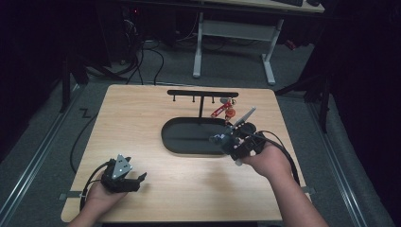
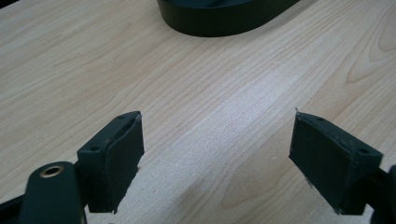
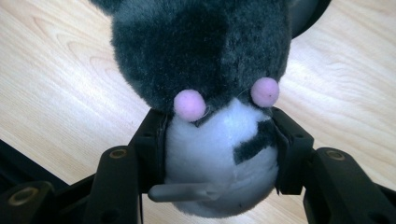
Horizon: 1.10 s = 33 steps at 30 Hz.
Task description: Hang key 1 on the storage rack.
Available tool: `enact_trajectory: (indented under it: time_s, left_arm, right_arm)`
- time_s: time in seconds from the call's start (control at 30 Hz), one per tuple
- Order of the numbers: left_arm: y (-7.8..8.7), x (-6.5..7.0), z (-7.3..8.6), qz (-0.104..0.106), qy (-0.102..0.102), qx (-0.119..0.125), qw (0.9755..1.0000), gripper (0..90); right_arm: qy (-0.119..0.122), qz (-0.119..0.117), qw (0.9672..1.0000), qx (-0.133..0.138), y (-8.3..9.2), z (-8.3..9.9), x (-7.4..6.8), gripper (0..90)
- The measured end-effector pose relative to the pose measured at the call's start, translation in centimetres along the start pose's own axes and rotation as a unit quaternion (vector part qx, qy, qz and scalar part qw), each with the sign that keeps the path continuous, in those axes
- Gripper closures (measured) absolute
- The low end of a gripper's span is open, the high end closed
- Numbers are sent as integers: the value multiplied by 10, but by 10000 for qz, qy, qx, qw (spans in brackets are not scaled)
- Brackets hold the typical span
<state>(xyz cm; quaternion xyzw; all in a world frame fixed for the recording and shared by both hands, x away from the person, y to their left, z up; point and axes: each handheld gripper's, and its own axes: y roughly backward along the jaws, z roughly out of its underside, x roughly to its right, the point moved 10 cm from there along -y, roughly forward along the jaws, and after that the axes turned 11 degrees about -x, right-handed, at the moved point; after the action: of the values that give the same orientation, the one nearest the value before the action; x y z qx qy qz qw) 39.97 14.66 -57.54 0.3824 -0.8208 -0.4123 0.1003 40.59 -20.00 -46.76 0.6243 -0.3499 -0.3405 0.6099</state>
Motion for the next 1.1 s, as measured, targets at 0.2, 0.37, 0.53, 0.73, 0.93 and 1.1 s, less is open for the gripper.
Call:
enact_trajectory:
  time_s: [0.2,0.37,0.53,0.73,0.93,1.1]
  left_arm:
    - [-2,2,-1,21,-32,3,10000,178]
    - [2,2,0,23,-45,23,10000,178]
    - [1,1,1,18,-26,3,10000,178]
    - [-1,3,3,-44,-127,-64,9999,178]
    - [0,4,2,-24,-147,-44,9999,178]
    - [0,3,2,-22,-135,-32,9999,179]
  right_arm:
    - [-107,-5,9999,2,16,-12,6,483]
    - [-243,-38,9997,72,22,-21,10,483]
    - [-297,-8,9995,72,28,-26,13,482]
    - [-339,-21,9993,132,40,-36,18,482]
    - [-418,-3,9990,168,49,-45,21,482]
    - [-452,49,9988,206,55,-53,22,482]
